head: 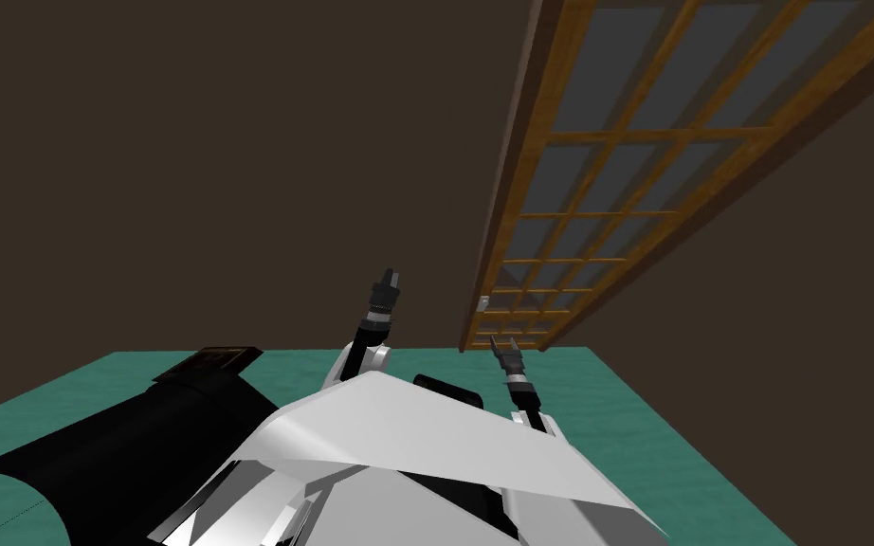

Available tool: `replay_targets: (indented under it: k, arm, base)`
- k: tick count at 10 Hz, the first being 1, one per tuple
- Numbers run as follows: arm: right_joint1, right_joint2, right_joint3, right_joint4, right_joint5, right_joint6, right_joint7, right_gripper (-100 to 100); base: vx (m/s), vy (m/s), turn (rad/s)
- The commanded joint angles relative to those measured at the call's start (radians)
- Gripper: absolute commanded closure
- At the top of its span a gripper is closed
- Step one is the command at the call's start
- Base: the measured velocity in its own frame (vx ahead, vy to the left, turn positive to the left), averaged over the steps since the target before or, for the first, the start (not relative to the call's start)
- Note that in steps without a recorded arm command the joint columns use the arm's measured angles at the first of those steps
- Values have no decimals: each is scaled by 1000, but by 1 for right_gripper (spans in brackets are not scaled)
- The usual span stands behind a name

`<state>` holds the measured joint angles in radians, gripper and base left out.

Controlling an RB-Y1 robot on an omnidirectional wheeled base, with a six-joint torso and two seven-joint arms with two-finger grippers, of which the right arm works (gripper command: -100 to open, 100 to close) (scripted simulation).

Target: Pull the door open

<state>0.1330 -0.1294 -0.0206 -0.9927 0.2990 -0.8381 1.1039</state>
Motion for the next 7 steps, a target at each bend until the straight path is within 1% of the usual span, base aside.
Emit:
replay_targets:
  k: [1,3,4,6,7]
  arm:
    - [-9,1,2,39,7,-7,37,-100]
    - [-16,1,3,67,11,-13,60,-100]
    - [-24,0,4,99,15,-20,87,-100]
    - [-33,0,6,132,20,-27,115,-100]
    - [-28,-1,5,119,19,-24,103,-100]
  base:
    - [139,-31,71]
    - [116,-36,65]
    - [142,-53,68]
    - [201,-49,51]
    - [93,-9,11]
